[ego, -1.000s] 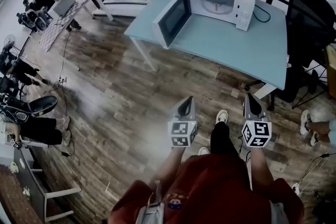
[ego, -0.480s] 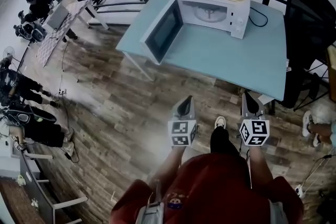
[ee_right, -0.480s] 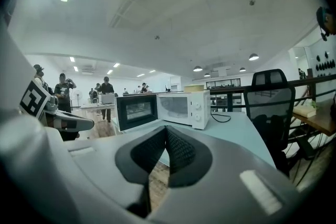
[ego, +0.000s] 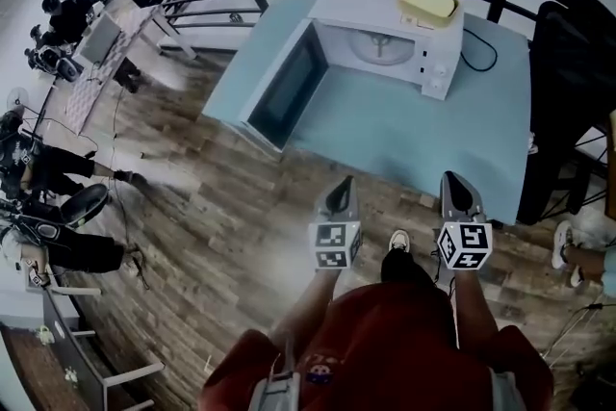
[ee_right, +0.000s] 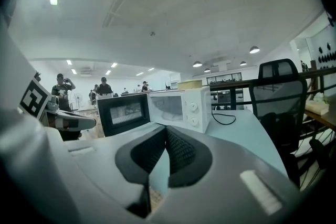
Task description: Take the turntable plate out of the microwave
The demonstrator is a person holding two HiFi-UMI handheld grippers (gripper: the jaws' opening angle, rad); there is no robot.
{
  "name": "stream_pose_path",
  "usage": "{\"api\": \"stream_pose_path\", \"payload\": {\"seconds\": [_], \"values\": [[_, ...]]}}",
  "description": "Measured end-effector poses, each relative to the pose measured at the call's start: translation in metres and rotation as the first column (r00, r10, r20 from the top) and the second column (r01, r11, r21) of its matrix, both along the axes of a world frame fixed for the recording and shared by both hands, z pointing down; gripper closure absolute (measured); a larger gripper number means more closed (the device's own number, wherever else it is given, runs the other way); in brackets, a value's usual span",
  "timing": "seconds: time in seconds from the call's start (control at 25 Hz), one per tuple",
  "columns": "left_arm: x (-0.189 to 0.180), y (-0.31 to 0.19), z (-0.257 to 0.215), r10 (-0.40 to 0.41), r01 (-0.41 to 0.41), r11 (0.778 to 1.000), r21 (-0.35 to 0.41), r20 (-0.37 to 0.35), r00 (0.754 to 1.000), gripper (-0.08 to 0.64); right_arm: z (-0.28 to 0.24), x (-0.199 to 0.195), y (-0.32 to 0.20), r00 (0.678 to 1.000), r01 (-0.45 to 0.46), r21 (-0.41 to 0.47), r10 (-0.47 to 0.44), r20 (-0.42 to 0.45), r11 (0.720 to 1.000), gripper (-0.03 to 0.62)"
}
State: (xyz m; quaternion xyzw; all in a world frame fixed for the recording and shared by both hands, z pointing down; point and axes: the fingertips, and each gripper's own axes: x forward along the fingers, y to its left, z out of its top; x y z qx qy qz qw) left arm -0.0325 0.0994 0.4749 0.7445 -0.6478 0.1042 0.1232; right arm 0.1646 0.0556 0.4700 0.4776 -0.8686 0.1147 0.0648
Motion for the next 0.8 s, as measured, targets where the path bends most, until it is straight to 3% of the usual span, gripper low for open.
{"api": "stream_pose_path", "payload": {"seconds": [0.64,0.8], "values": [[0.011,-0.153,0.004,-0.029,0.030,0.999,-0.036,0.024,0.999,0.563,0.009,0.011,-0.157,0.999,0.033,-0.031,-0.032,0.014,0.999,0.592],[0.019,-0.178,0.002,-0.017,0.019,0.999,-0.032,0.064,0.998,0.563,0.013,0.012,-0.180,0.999,0.044,-0.036,-0.043,0.017,0.998,0.592]]}}
